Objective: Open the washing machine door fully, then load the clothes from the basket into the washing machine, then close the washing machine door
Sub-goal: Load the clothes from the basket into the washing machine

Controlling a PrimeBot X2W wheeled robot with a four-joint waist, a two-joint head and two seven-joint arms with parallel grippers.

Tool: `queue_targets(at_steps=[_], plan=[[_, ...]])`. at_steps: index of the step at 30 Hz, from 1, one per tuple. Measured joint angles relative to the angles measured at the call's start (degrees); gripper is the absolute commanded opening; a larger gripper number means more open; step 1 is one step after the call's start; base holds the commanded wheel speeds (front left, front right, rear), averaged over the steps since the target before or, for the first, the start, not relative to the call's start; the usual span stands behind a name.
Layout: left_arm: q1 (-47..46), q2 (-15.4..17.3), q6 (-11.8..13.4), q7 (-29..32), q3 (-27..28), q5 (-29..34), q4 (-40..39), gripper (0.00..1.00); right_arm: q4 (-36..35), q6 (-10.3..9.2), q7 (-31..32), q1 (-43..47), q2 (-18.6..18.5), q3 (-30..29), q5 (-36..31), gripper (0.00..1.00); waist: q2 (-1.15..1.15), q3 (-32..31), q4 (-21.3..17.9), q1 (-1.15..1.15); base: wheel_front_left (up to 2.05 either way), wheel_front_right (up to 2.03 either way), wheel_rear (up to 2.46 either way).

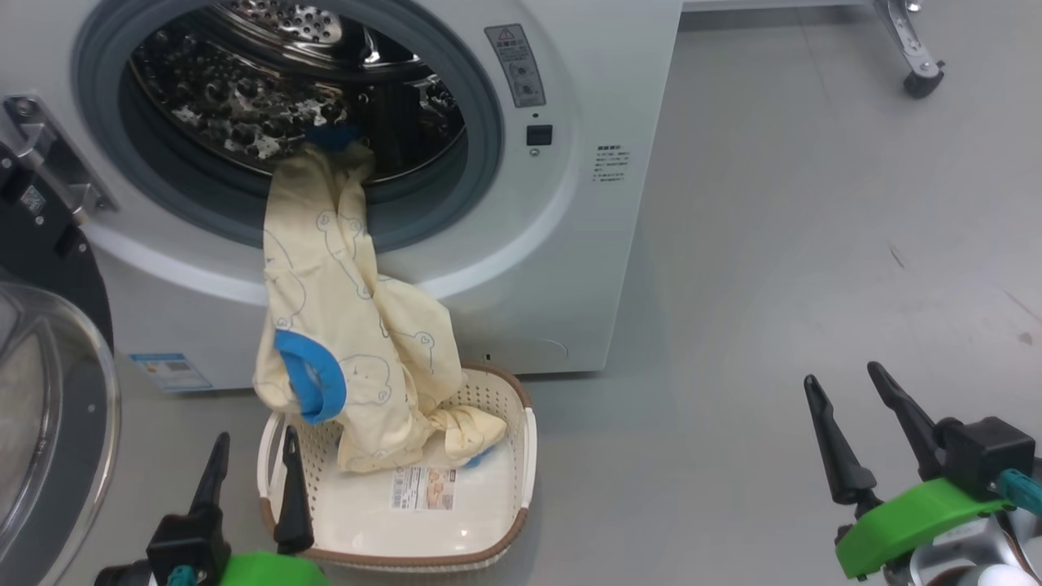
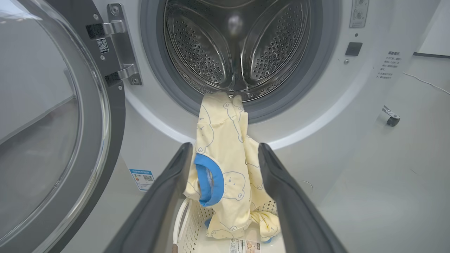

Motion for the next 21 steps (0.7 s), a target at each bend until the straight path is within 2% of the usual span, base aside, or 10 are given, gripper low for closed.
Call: queue_targets(at_steps=[10,21], plan=[[3.1,-0.8,-0.8,0.0,-0.8,0.5,-0.5,1.00,-2.4,0.00,1.8,3.7,0.0,-0.1,-0.2,1.00,0.00,-5.0,2.8,0.00,0.00,0.00,0.00],[3.6,-0.9,-1.0,0.0,-1.3,0.6,-0.2,1.00,-2.7,0.00,2.0,4.3,0.0,-0.1,-0.2,1.00,0.00,-5.5,3.1,0.00,0.00,0.00,0.00]])
